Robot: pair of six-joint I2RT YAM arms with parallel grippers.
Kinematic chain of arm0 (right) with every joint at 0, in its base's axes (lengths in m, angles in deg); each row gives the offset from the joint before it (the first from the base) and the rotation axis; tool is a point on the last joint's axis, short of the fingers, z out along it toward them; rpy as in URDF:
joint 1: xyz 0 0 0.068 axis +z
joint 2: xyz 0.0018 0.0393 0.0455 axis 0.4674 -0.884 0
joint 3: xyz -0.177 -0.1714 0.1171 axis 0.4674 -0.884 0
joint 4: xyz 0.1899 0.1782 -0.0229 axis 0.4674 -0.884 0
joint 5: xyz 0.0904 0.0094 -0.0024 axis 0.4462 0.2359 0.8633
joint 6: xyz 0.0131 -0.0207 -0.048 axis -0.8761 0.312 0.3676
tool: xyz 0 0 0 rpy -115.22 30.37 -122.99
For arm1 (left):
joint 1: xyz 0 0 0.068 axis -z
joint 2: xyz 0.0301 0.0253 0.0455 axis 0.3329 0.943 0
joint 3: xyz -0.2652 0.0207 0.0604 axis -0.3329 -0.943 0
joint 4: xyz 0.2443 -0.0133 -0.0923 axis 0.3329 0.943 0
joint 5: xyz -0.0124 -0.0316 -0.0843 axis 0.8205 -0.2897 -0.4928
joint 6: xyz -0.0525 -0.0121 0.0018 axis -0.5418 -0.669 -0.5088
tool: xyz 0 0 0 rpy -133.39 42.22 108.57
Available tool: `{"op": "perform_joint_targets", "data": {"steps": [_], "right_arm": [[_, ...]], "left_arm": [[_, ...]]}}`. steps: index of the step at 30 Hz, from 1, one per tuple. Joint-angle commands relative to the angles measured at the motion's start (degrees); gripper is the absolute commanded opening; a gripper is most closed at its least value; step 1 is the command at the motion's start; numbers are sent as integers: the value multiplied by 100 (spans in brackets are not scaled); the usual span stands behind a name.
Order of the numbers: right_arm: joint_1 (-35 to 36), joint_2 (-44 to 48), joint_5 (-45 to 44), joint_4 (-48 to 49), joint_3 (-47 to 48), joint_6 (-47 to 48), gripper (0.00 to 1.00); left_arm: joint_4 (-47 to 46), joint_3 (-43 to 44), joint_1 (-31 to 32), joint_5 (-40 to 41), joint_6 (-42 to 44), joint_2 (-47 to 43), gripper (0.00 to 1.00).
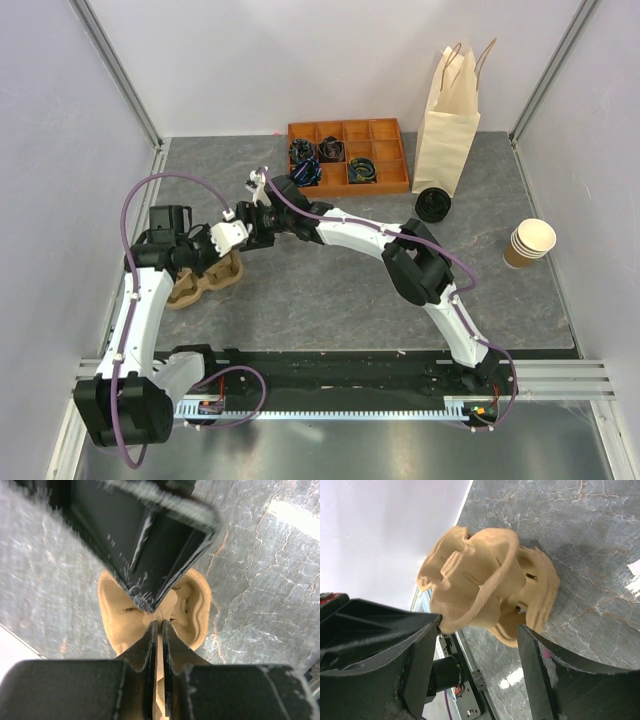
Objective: Pack the takeout coffee
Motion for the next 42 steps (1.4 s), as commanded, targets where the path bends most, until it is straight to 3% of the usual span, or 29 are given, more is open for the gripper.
{"op": "perform_joint_targets", "data": {"steps": [1, 9, 27, 35, 40, 42], "right_arm": [[-11, 399, -37, 46, 240, -8, 74], [-90, 365, 121, 116, 327, -61, 74], [-82, 320, 288, 450, 231, -404, 61], [-82, 346, 376, 608, 161, -535, 34], [-82, 390, 428, 670, 99, -579, 10], [-90, 426, 464, 696, 99, -597, 0]], "left_arm": [[44, 243, 207, 73, 392, -227, 2], [150, 190, 603, 381, 471, -403, 2], [106, 322, 937, 732, 690, -746, 2], [114, 304, 1157, 864, 796, -834, 2], [115, 278, 1271, 908, 752, -860, 2], [115, 304, 1315, 943, 656, -869, 10]]}}
